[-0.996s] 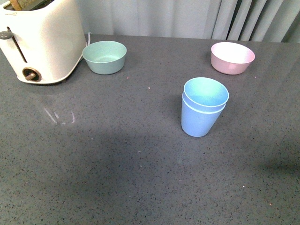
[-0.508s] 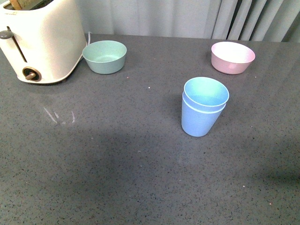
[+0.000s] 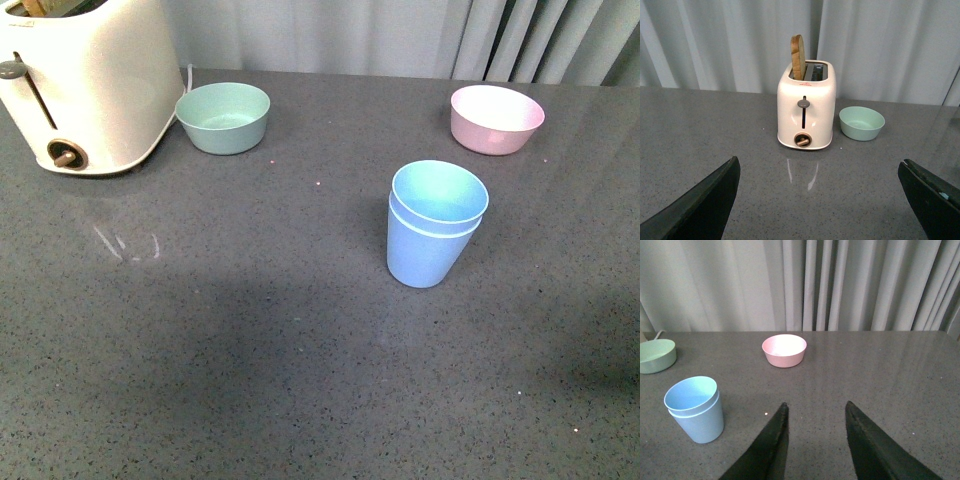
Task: Stack blue cups with both arms
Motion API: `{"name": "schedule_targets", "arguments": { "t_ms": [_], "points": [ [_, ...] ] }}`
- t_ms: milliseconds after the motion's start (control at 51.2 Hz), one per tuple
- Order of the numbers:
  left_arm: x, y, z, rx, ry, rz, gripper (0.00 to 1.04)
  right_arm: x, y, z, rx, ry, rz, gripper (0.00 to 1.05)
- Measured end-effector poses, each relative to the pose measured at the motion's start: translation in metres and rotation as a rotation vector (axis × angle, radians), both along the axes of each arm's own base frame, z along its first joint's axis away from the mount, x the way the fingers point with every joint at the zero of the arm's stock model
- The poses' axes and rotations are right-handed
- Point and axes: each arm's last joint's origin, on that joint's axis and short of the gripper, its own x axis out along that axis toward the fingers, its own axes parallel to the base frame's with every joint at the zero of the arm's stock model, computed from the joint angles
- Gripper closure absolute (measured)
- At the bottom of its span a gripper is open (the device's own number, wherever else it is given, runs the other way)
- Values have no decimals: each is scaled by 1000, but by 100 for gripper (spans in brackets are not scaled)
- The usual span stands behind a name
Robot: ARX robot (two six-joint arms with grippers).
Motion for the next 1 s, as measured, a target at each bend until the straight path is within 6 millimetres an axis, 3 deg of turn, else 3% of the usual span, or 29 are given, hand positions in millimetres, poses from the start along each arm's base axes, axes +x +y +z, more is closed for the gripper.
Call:
{"name": "schedule_targets", "arguments": {
  "t_ms": [391, 996],
  "points": [
    [0, 0, 0, 0, 0, 0, 9, 0, 0, 0, 1, 0, 0, 8],
    [0, 0, 0, 0, 0, 0, 9, 0, 0, 0, 1, 0, 0, 9]
  ]
}}
